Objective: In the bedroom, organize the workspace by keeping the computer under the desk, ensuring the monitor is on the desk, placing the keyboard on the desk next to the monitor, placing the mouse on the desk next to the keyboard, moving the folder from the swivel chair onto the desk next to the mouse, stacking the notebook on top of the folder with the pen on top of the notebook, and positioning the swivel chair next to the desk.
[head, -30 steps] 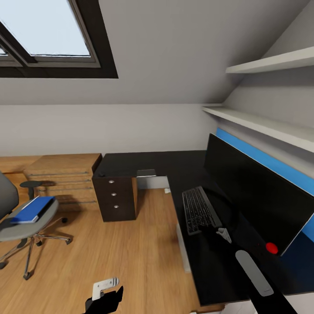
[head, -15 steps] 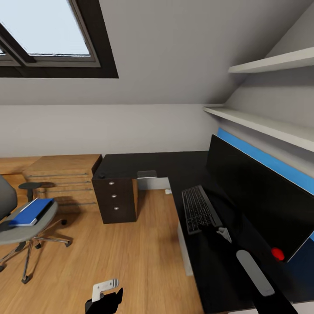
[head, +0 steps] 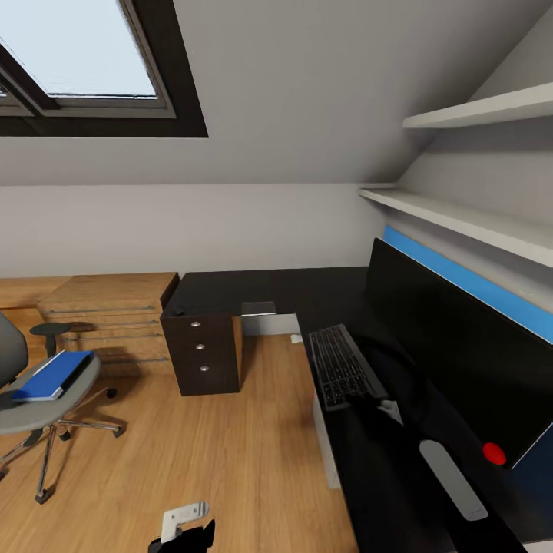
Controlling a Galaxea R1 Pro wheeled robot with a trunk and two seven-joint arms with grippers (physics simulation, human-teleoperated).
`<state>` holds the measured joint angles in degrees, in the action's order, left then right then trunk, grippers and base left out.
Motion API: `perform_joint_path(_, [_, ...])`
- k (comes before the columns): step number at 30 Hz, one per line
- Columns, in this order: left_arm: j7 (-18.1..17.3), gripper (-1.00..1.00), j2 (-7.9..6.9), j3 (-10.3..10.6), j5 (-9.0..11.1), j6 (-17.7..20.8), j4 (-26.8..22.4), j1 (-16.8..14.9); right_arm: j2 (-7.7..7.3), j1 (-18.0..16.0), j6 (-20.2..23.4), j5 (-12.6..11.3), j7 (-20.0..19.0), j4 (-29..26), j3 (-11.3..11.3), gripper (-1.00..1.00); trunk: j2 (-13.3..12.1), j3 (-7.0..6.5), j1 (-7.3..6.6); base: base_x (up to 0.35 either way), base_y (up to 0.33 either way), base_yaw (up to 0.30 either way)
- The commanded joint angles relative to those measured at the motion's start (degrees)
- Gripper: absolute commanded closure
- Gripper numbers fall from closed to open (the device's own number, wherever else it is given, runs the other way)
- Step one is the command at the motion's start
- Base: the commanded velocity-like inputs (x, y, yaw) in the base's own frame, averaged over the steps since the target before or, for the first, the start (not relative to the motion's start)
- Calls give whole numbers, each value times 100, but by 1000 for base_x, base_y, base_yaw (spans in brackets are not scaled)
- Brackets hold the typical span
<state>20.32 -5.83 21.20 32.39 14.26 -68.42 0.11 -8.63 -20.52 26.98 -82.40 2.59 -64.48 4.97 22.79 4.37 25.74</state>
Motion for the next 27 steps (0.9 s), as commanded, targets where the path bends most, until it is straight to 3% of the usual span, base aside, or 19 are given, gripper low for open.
perform_joint_path(1, [45,-100,-3,18,39,14,32,-2,-6,-4,91,-54,-59,-3,0,100,13,12,4,0,0,0])
perform_joint_path(6, [35,-100,2,24,24,7,101,-2,-15,-4,421,-179,-259,-3,-26,100,13,12,4,0,0,0])
perform_joint_path(11, [33,-100,3,25,22,6,108,-2,-86,-4,790,-682,-282,94,-153,100,13,12,4,0,0,0])
perform_joint_path(14, [33,-100,3,25,22,6,109,-2,-138,-3,843,-759,-284,120,-186,100,13,12,4,0,0,0])
perform_joint_path(20, [33,-100,3,25,22,6,109,-2,-140,-4,827,-784,-283,237,-461,100,13,12,4,0,0,0])
perform_joint_path(22, [33,-100,3,5,22,6,109,-2,44,-4,748,-785,-285,260,-675,100,13,12,4,0,0,0])
perform_joint_path(27, [32,-100,-4,-23,25,6,109,-2,179,-4,710,-792,-294,268,-779,100,13,12,4,0,0,0])
